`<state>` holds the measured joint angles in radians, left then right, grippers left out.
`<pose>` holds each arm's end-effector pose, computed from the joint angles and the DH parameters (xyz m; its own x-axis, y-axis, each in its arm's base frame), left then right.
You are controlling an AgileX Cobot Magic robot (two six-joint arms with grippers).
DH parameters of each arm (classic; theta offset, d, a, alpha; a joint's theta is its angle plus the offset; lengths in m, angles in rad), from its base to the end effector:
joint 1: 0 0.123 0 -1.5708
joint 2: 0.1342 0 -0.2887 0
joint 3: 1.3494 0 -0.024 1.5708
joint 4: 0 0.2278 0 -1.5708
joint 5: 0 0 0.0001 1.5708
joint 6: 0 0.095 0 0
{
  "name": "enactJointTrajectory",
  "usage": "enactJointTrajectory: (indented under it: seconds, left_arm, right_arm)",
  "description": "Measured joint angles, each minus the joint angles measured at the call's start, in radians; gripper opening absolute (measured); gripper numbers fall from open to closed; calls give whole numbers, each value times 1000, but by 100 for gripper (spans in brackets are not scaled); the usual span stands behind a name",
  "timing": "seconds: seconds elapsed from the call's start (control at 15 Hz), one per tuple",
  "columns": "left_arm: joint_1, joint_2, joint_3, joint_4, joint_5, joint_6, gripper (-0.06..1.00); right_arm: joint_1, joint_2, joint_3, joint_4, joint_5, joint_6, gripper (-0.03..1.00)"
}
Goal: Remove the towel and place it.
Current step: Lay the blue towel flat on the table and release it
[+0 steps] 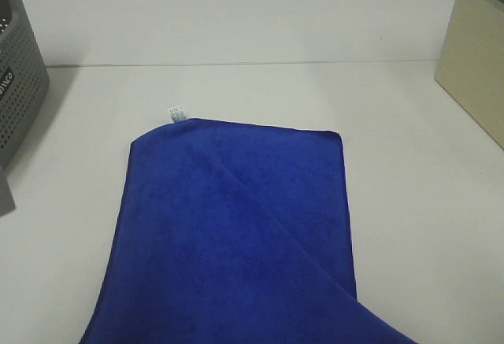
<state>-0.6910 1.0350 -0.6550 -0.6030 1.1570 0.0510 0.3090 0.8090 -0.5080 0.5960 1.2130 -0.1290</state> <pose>0.0672 -0.1196 0.2663 -0.8730 0.4810 -0.0804 0.4438 0.7154 -0.5396 0.0562 0.0704 0.2528 -0.9643 -0.2150 -0.1544 -0.2645 0.8036 0.5331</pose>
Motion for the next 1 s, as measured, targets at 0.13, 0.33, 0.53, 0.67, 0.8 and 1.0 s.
enactJointTrajectory:
  seconds: [0.13,0.33,0.53,0.67,0.8,1.0]
  left_arm:
    - [0,31,25,-11,-13,2,0]
    - [0,150,36,-22,-30,8,0]
    - [0,263,36,-24,-35,27,0]
    - [0,366,36,-27,-50,57,0]
    - [0,433,34,-31,-63,78,0]
    - [0,469,29,-32,-65,84,0]
  right_arm:
    - [0,21,15,-5,0,2,2]
    - [0,122,28,-27,-2,9,2]
    - [0,231,29,-33,-5,9,2]
    - [0,321,29,-35,-7,9,2]
    - [0,383,29,-39,-8,8,2]
    - [0,458,29,-39,-12,8,2]
